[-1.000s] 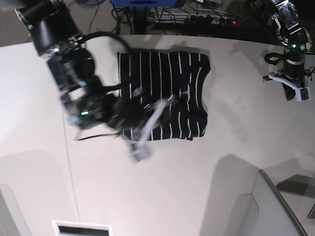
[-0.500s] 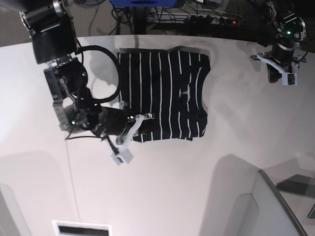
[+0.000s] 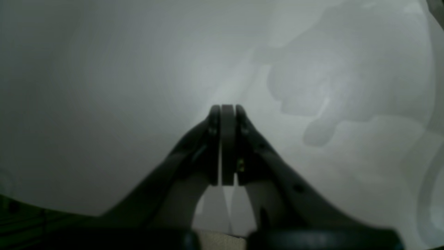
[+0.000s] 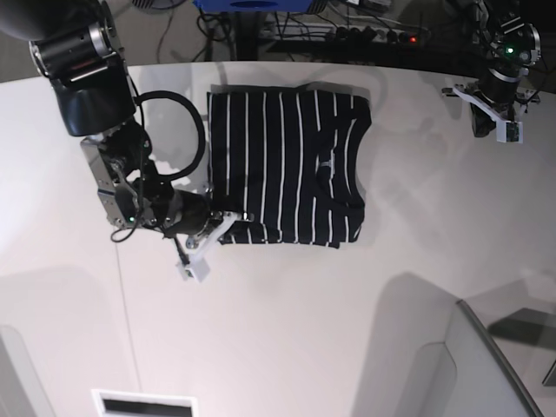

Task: Layout the t-shirt on the table in an organized manner, then fold the t-shirt properly
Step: 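Grasp the folded stack edge with the left gripper and rotate it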

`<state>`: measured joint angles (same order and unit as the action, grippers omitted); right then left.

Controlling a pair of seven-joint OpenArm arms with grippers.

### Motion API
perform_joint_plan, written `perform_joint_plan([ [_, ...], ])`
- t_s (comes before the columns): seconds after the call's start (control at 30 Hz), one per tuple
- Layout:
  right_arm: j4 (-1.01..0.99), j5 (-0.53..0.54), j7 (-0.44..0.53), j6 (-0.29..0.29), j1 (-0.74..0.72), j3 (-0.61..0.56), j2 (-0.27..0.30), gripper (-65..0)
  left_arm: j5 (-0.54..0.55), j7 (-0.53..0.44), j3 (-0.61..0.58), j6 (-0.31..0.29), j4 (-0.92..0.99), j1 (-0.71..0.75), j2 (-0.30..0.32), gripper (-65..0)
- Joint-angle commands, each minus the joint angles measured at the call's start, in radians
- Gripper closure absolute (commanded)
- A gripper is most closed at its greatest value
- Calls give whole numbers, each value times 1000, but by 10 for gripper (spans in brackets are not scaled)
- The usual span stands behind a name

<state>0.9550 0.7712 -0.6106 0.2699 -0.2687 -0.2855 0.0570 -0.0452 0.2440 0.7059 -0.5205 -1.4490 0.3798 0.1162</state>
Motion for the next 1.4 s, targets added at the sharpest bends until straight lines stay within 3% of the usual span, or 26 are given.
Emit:
perform_joint_plan([
  [0.0,28,9,18,7,-25,1,-1,-6,12,-22,5,7,-19,2,10,0],
  [0.17,273,9,18,7,35,10,60,-6,12,-22,5,1,-19,3,12,0],
  [0.3,600,12,11,1,165,12,136,-6,38,-18,7,-92,-46,3,9,0],
  [0.4,707,11,13,-8,282,39,168,-6,204,13,7,-178,-101,26,15,0],
  [0.6,663,8,13,-22,429,148,183,-6,657,329,-16,-178,-155,11,95,0],
  [0.67,641,8,14,-22,448,148,215,-6,772,392,-18,-178,-143,0,101,-216],
  [0.77,622,8,14,-22,466,148,234,-6,828,404,-67,-178,-118,-29,102,-517],
  [0.83,608,8,16,-21,474,150,244,-6,827,404,-127,-178,-98,-51,104,-642],
  [1.13,568,8,16,-17,477,148,248,-6,827,401,-361,-178,143,-170,98,-650],
  [1.37,565,8,16,79,477,153,248,-6,825,398,-447,-178,251,-209,98,-650],
])
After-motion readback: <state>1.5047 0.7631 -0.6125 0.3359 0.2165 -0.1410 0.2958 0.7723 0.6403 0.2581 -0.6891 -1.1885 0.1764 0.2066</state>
